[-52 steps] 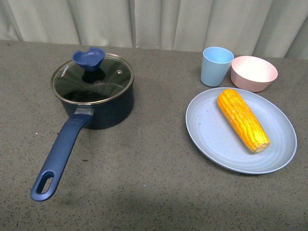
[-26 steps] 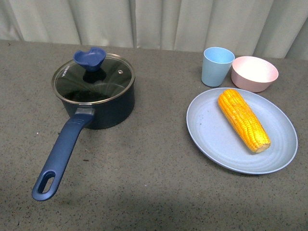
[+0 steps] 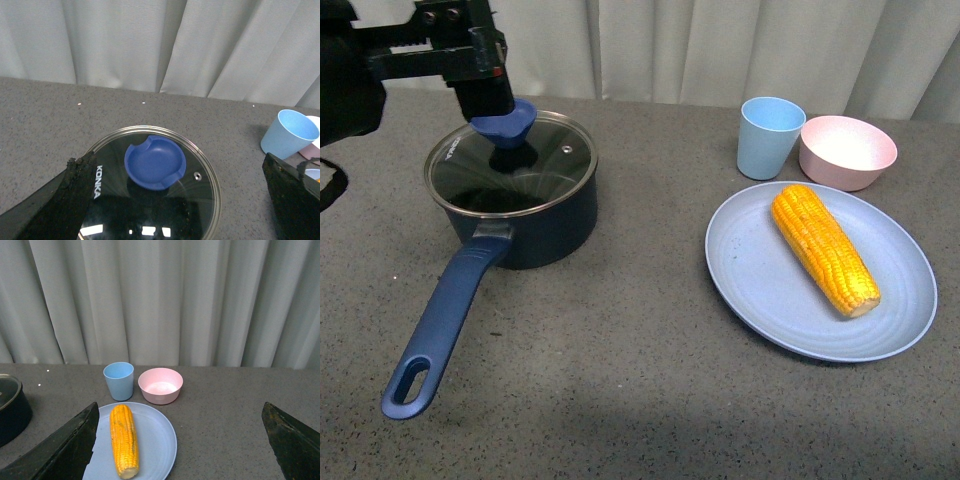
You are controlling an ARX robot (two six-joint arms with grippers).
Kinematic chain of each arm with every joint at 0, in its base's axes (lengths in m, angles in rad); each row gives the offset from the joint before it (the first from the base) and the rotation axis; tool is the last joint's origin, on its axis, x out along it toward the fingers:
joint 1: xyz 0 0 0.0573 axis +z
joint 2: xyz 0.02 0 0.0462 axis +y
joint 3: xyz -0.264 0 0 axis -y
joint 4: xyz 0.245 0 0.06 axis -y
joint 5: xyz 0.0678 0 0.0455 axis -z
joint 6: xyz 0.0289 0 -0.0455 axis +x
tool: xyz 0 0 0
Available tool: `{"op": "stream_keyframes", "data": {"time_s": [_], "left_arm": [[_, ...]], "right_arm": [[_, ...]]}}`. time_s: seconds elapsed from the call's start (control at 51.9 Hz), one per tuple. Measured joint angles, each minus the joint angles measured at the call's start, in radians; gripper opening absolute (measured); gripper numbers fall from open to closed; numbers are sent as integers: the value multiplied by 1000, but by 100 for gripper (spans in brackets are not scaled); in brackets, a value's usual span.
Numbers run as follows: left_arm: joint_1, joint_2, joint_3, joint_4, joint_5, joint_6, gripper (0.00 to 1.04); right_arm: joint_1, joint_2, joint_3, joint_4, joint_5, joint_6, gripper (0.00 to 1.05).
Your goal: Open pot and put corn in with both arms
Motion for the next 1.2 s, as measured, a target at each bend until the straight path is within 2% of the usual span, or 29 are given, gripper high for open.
{"op": "stream_keyframes", "data": {"time_s": [0.212,0.52,1.195], "left_arm": [[-6,183,181,-34,-11,38,98],[19,328,327,-77,-23,90,98],[31,425,390,-151,7,131,98]], "right_arm": [[0,0,0,0,0,0,95],[0,0,0,0,0,0,95],[0,0,0,0,0,0,95]]}}
